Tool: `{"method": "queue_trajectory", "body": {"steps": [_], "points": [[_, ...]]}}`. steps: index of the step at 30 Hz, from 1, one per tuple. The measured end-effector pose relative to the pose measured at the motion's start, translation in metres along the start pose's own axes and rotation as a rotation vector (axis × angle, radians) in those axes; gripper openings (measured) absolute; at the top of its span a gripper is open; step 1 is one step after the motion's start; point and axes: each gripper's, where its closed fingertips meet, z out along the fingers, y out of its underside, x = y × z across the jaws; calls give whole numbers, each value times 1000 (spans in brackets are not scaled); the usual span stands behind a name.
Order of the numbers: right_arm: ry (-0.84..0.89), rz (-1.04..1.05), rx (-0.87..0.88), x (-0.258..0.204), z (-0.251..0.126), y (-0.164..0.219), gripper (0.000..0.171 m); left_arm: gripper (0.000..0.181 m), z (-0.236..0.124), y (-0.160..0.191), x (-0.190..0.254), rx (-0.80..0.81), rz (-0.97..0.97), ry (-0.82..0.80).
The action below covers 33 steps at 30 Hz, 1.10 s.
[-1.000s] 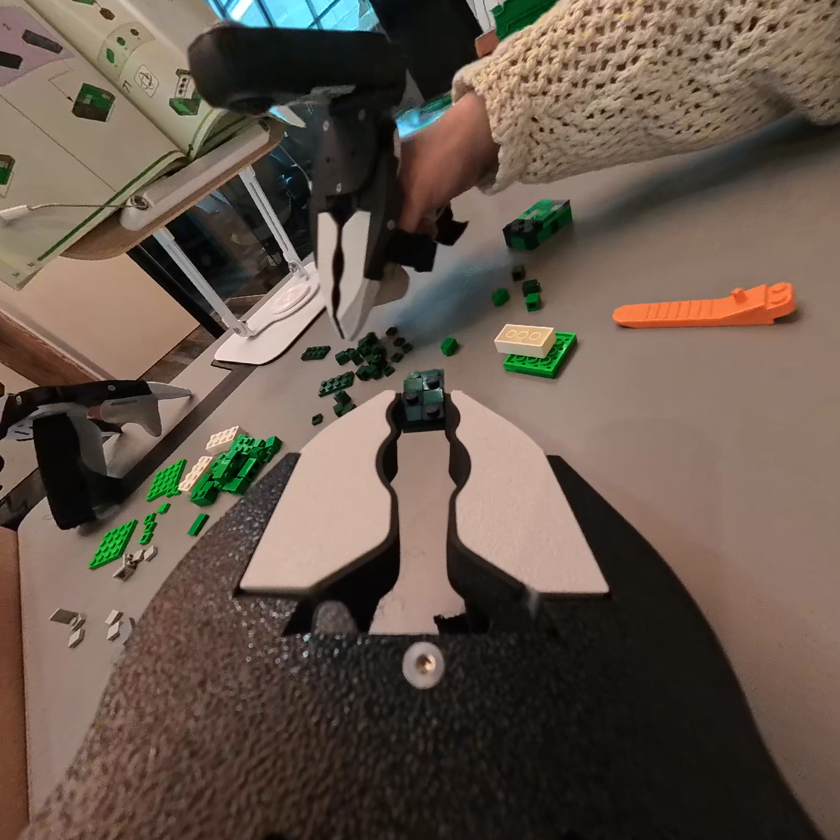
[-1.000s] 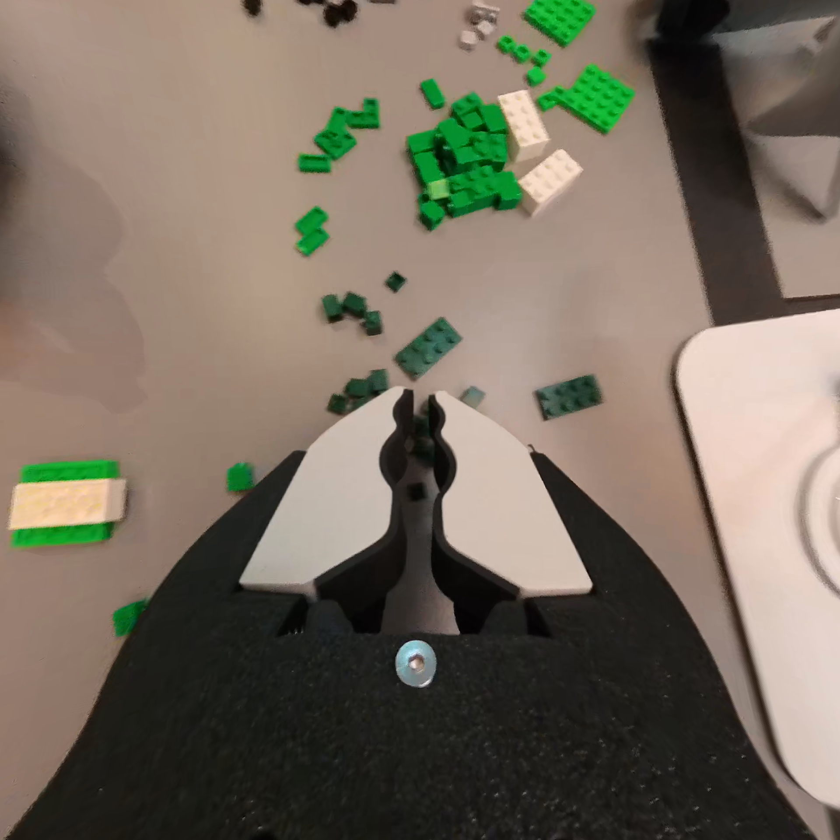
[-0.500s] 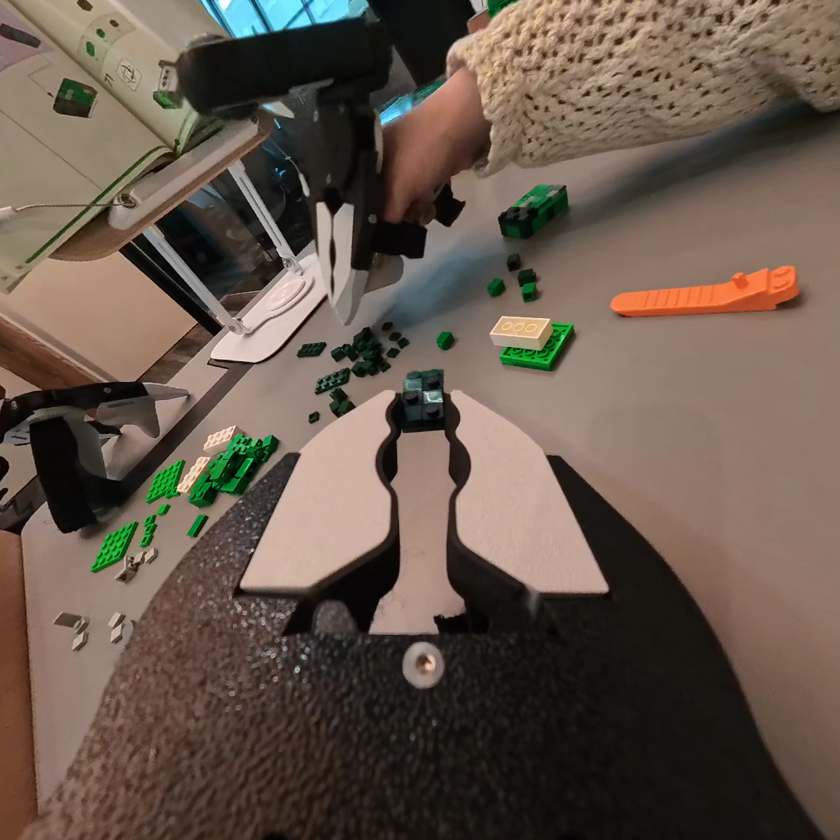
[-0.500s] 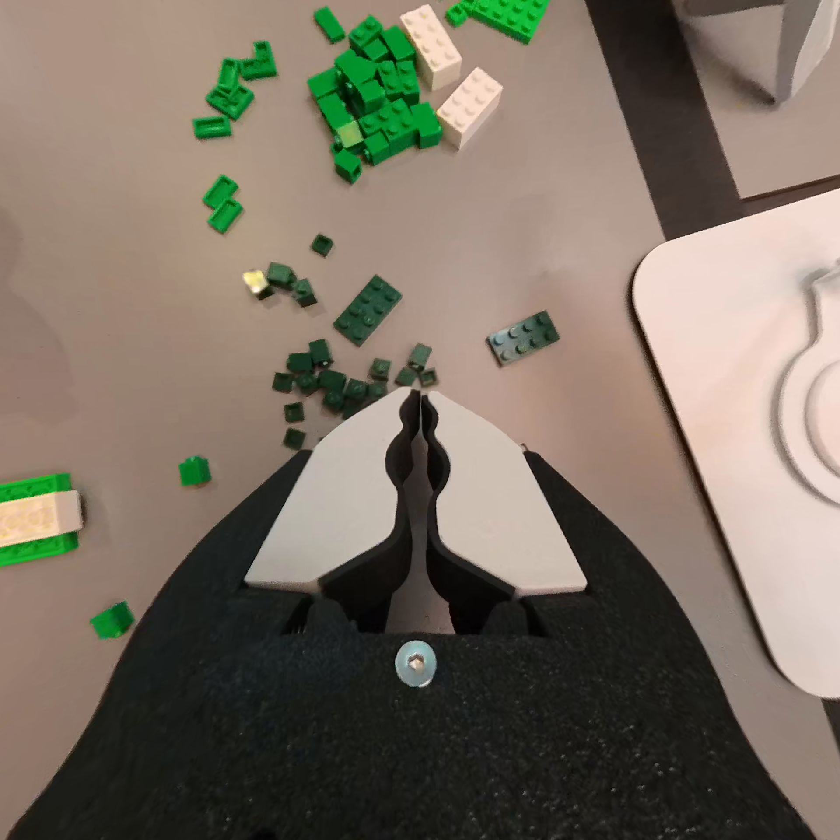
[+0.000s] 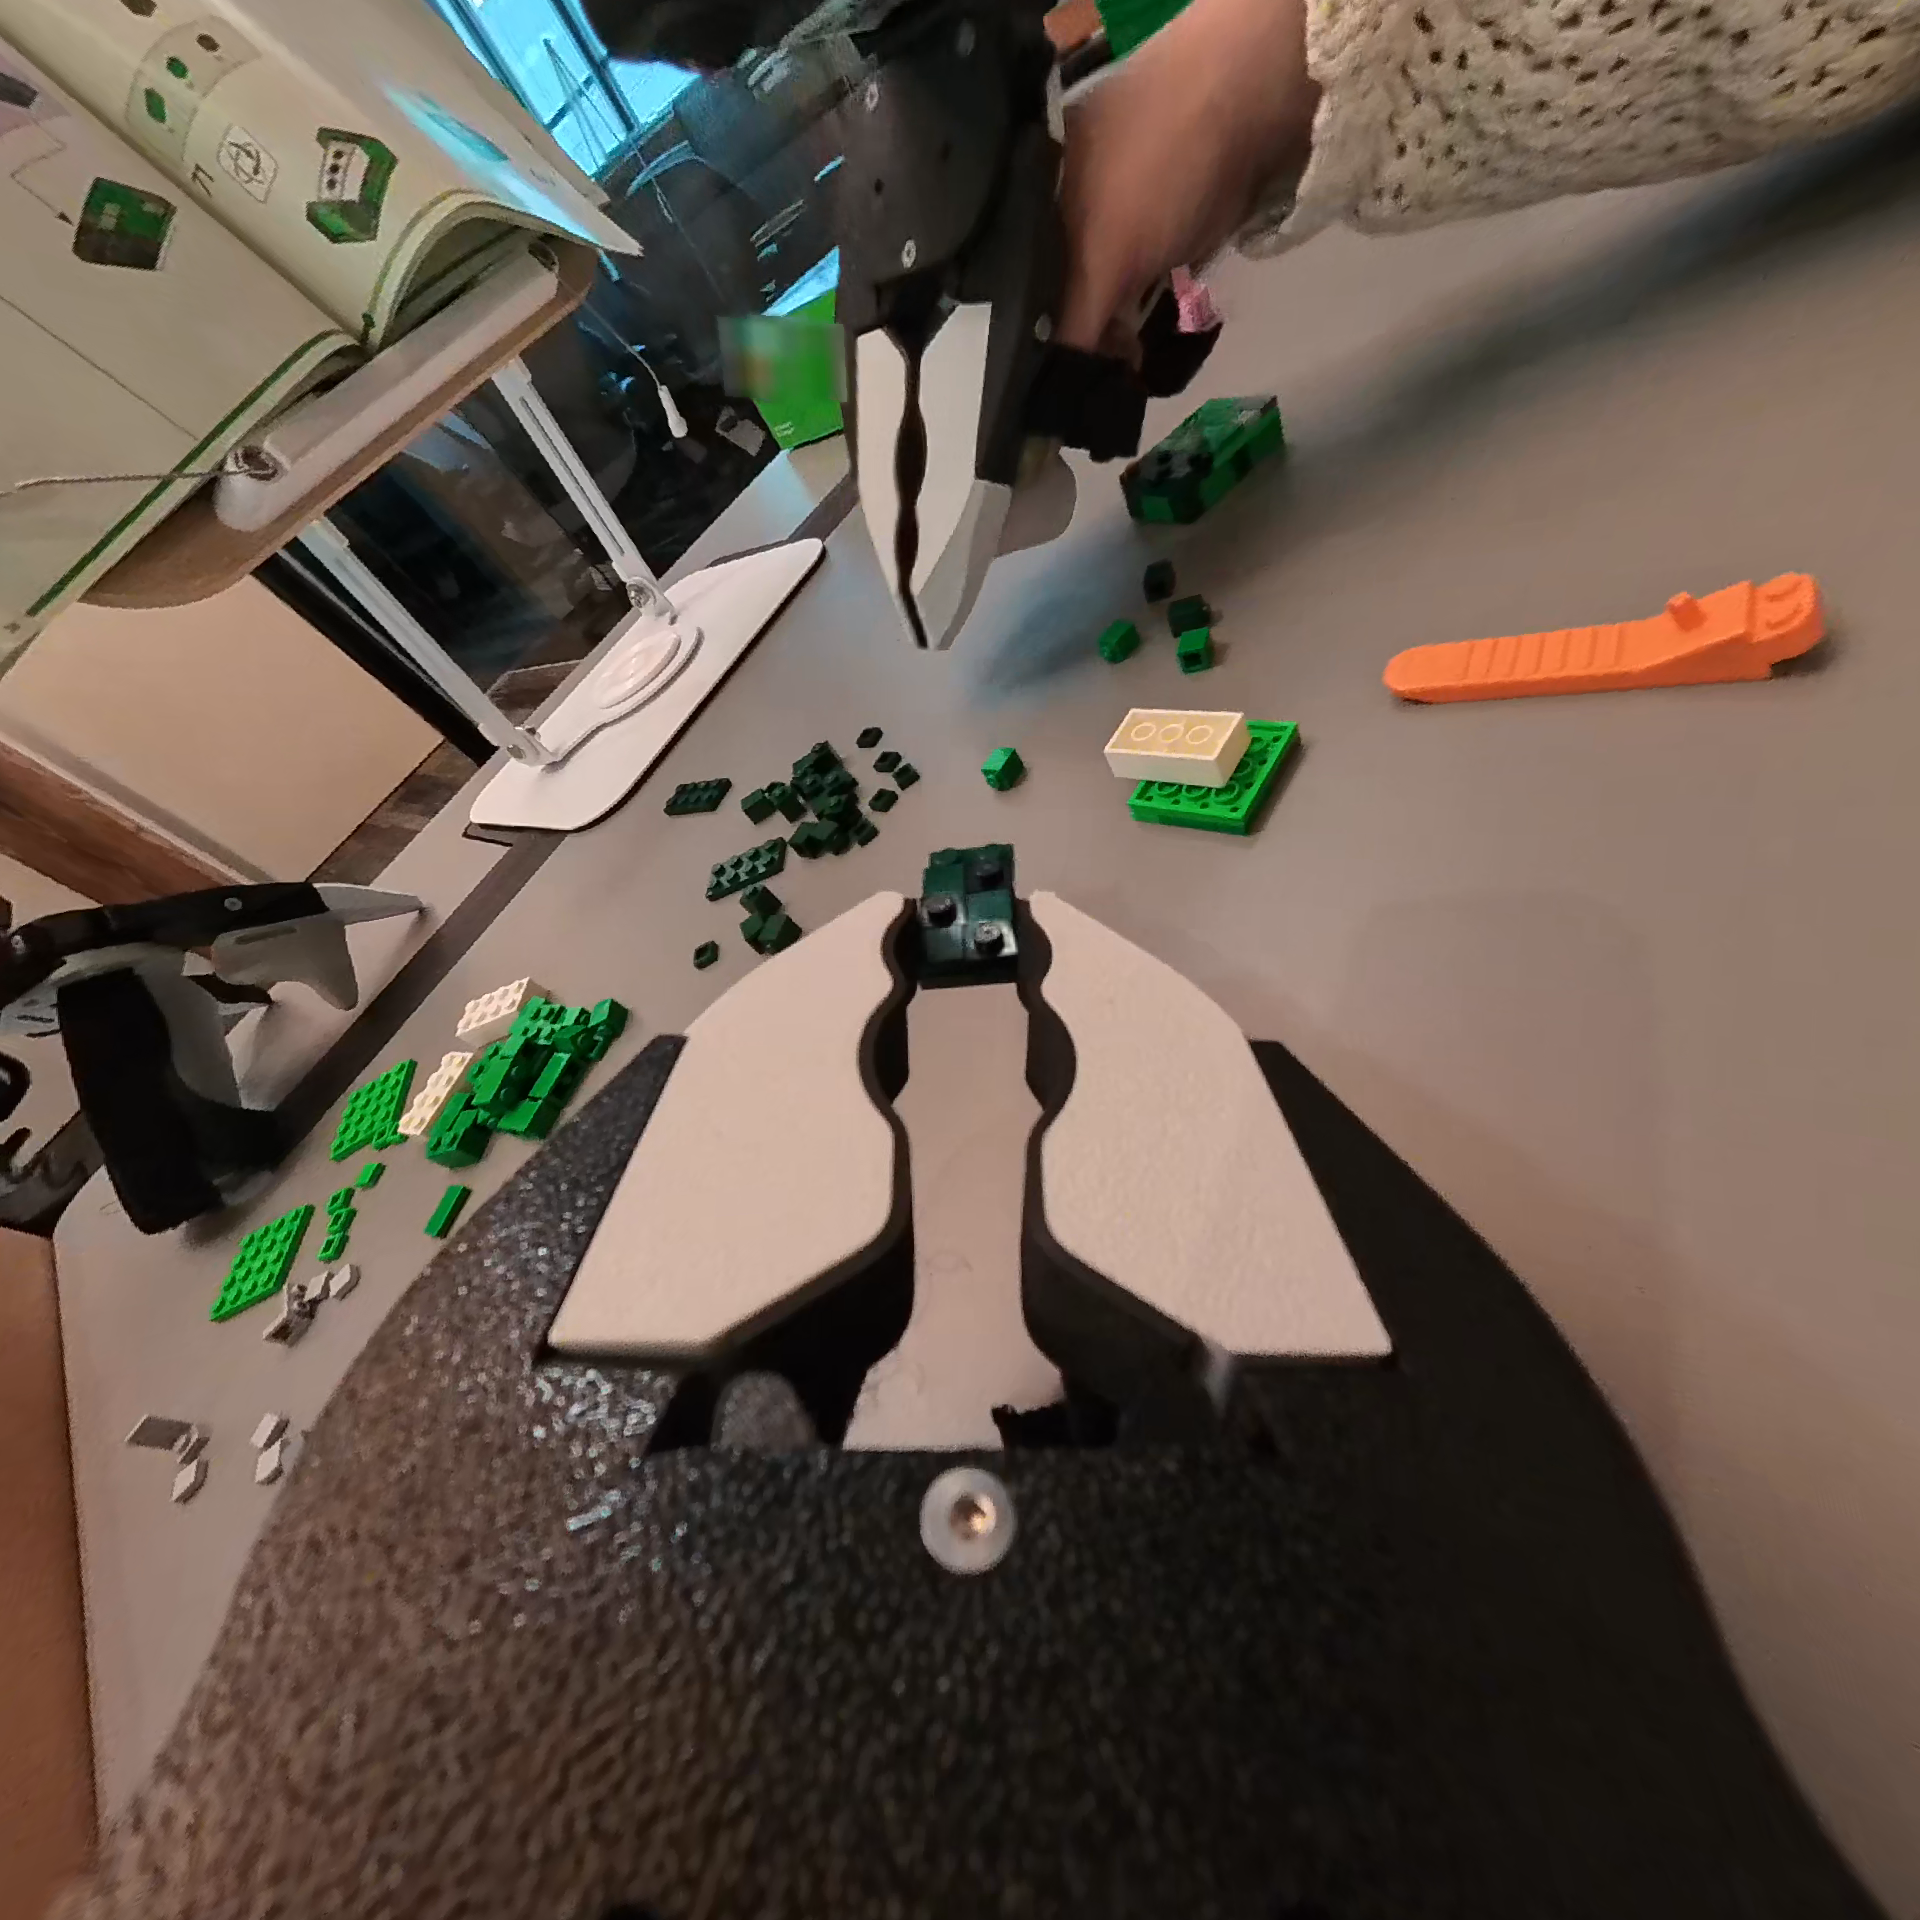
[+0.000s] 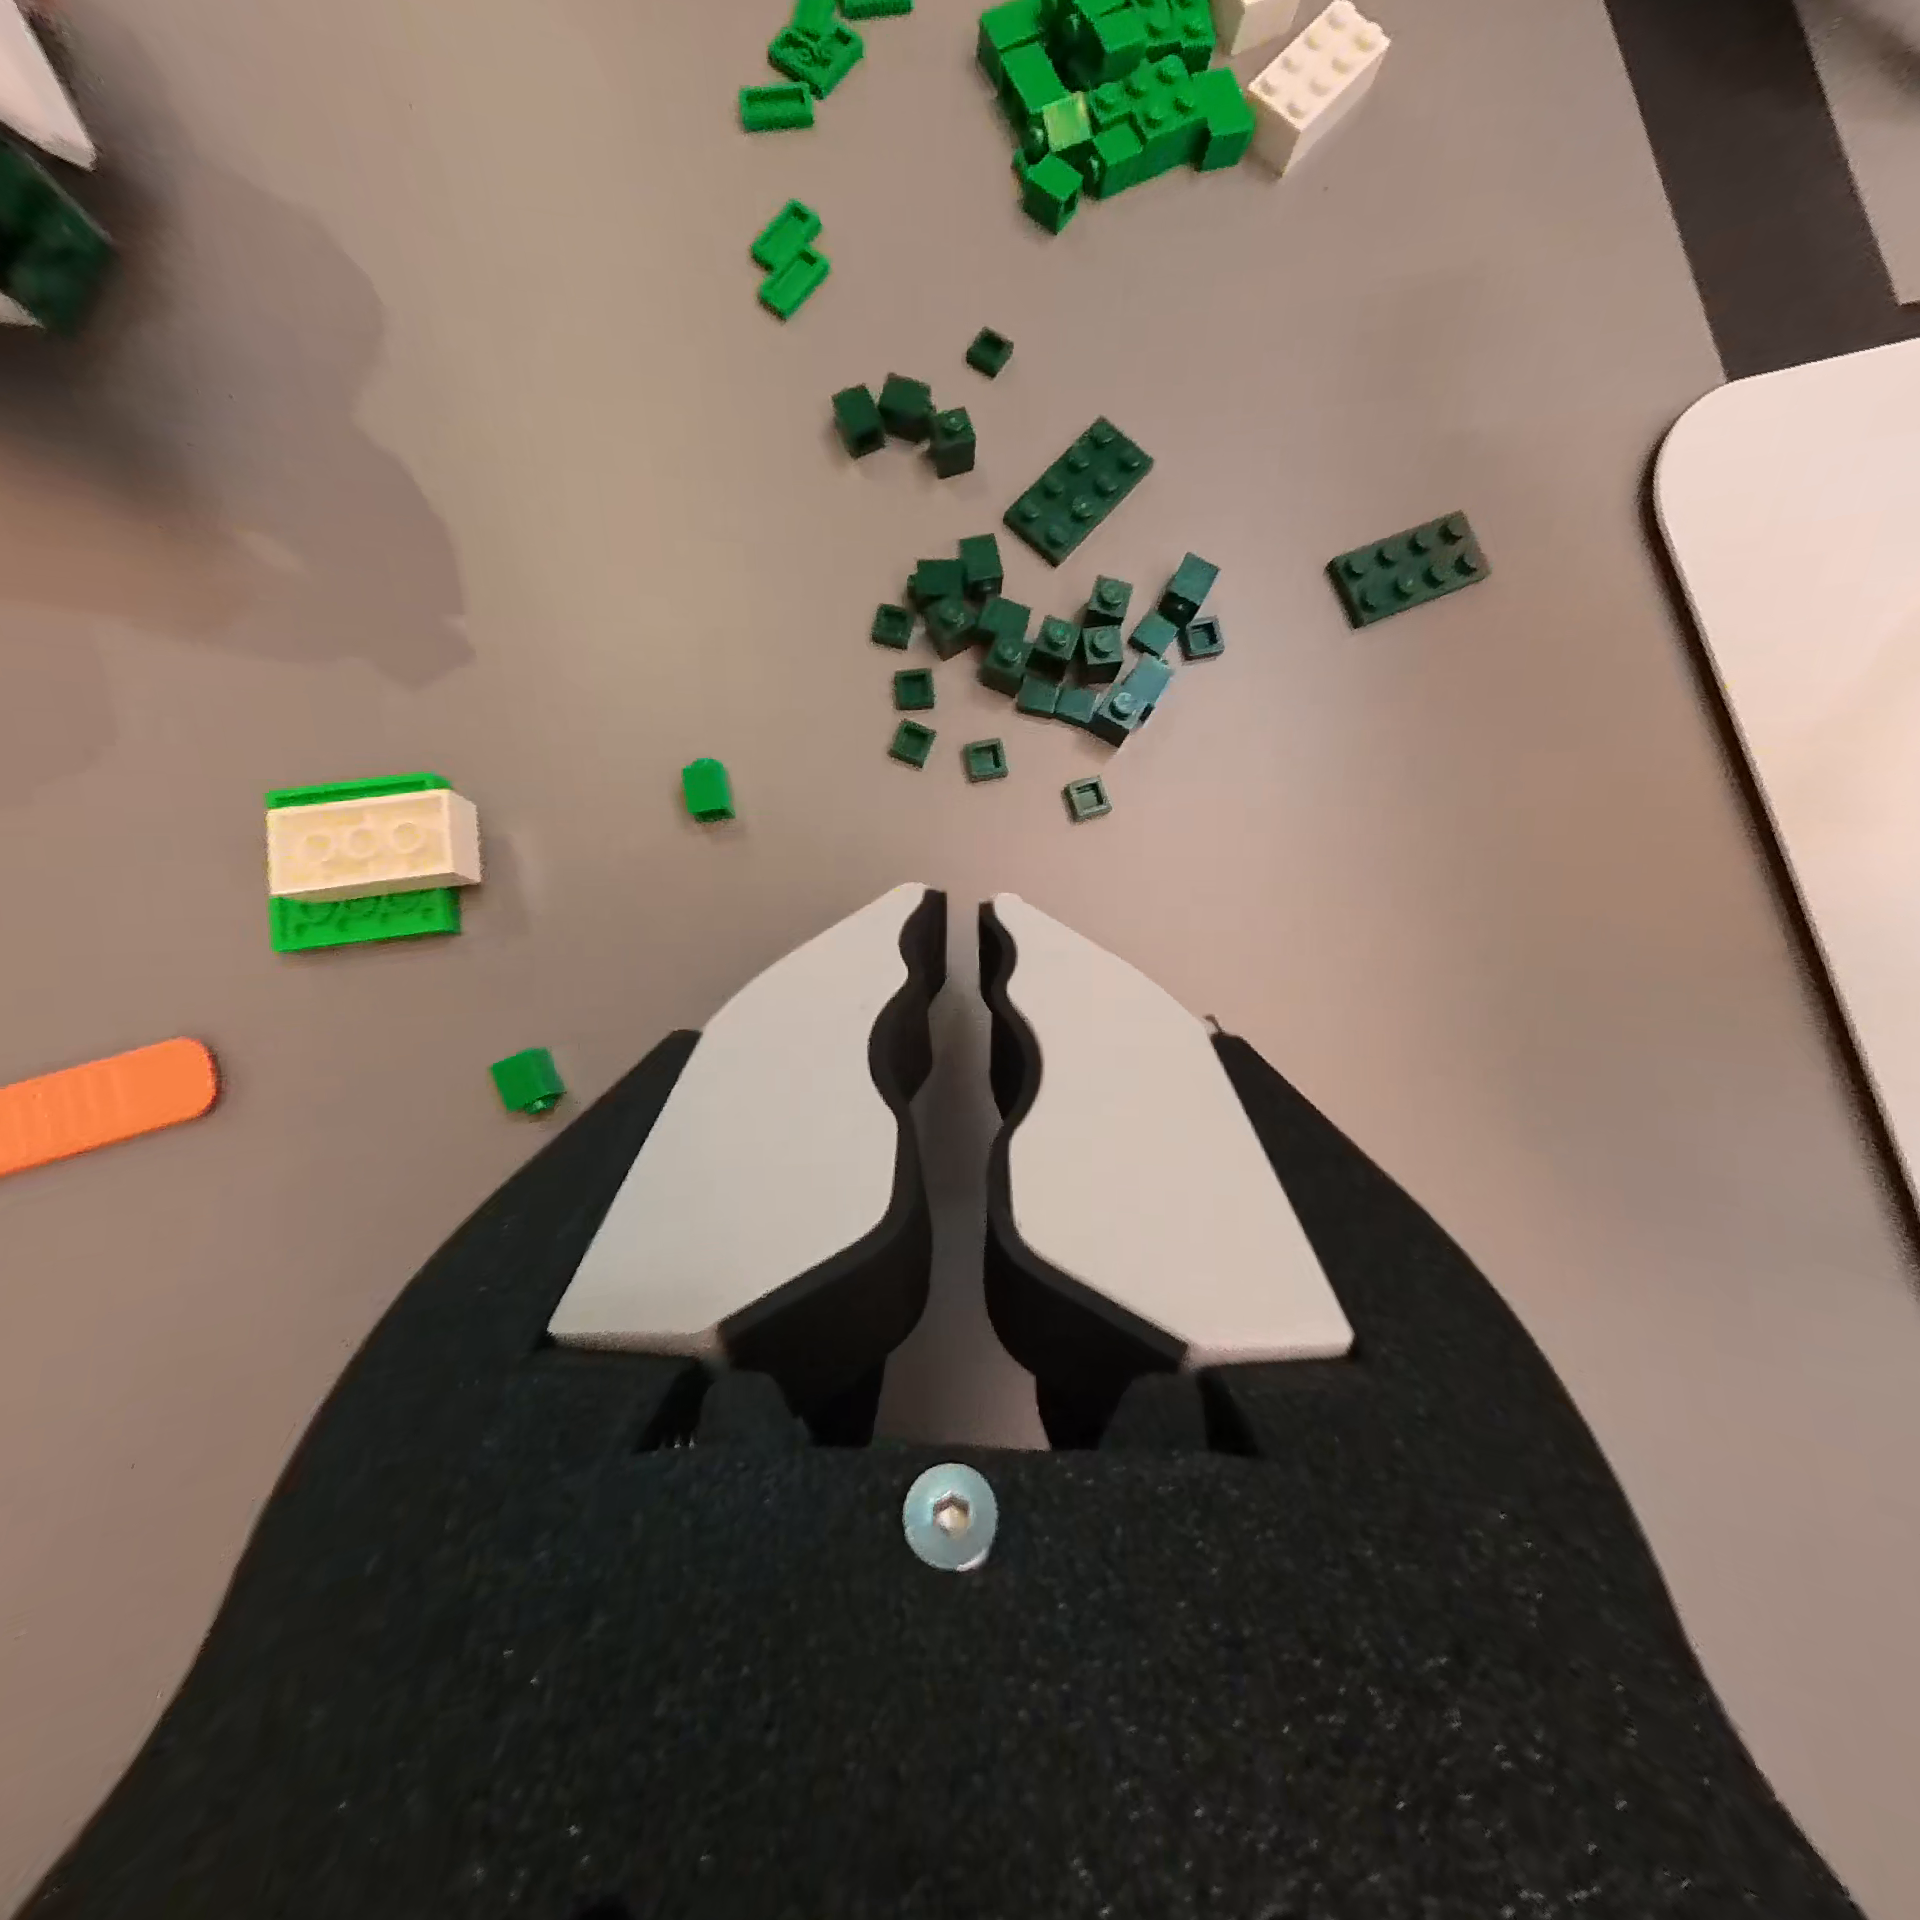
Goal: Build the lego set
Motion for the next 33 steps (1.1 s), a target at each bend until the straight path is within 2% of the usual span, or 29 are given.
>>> {"method": "queue_trajectory", "body": {"steps": [4, 10, 21, 24, 33], "points": [[25, -21, -19, 7, 12, 1, 9, 17, 1, 2, 3, -16, 22, 6], [-44, 23, 23, 21, 30, -4, 14, 17, 0, 2, 1, -12, 12, 2], [-112, -96, 15, 22, 34, -8, 15, 17, 0, 2, 2, -17, 15, 6], [-99, -103, 0, 25, 35, -9, 8, 17, 1, 3, 3, -22, 21, 11], [-74, -127, -7, 23, 32, -8, 8, 17, 1, 4, 4, -28, 27, 15]]}}
